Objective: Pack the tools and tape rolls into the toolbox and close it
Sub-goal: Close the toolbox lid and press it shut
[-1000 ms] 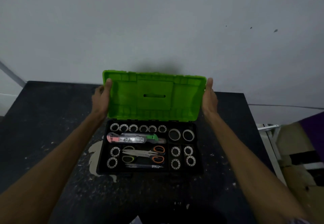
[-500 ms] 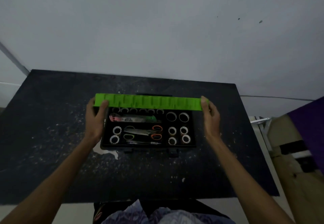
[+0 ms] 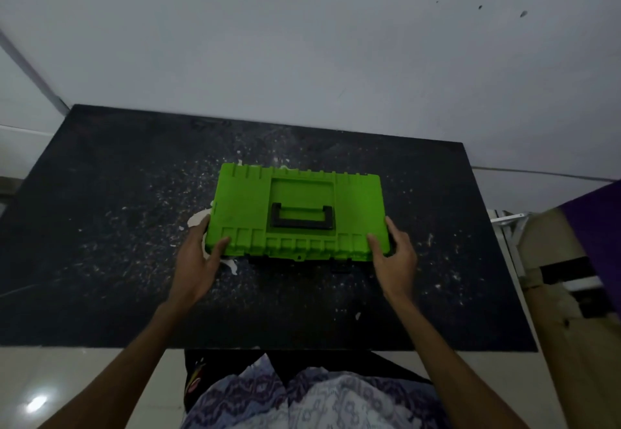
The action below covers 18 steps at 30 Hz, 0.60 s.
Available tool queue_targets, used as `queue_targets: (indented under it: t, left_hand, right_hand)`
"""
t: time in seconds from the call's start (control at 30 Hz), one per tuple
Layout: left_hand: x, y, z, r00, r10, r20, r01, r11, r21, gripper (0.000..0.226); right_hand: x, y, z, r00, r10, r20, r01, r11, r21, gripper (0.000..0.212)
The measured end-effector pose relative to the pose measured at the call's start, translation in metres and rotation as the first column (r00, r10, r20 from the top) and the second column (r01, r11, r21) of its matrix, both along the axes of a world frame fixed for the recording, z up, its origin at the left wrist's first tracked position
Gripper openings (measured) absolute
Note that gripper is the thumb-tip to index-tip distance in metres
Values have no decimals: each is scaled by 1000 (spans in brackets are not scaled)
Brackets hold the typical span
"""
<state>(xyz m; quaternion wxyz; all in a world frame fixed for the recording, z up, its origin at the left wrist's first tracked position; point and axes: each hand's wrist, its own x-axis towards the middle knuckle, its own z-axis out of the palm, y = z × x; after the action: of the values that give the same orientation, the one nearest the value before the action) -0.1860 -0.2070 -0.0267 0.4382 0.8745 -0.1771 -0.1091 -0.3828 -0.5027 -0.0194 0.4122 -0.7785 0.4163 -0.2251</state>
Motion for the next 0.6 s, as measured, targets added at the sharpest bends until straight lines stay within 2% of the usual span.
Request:
queue_targets:
  t: [0.13, 0.23, 0.33, 0.47, 0.6]
  left_hand:
    - [-3, -9, 6, 992, -26, 123, 18, 998, 64, 66]
    - [-8, -25, 17, 966, -110, 233, 80, 988, 135, 81]
    - [-15, -44, 20, 944, -239, 227, 198, 962, 190, 91]
    - [-16, -57, 9, 921, -302, 245, 203, 911, 358, 100]
    - [-15, -58, 1, 908, -319, 272, 183, 885, 428, 100]
  right_hand:
    - [14, 10, 8, 995, 93, -25, -96, 977, -190, 52]
    - [34, 23, 11, 968, 235, -88, -250, 934, -256, 64]
    - [49, 39, 6, 920, 341, -193, -385, 877, -287, 81]
    - [61, 48, -6, 873, 322, -367, -455, 810, -370, 104]
    - [63, 50, -12, 867, 271, -419, -456, 771, -445, 108]
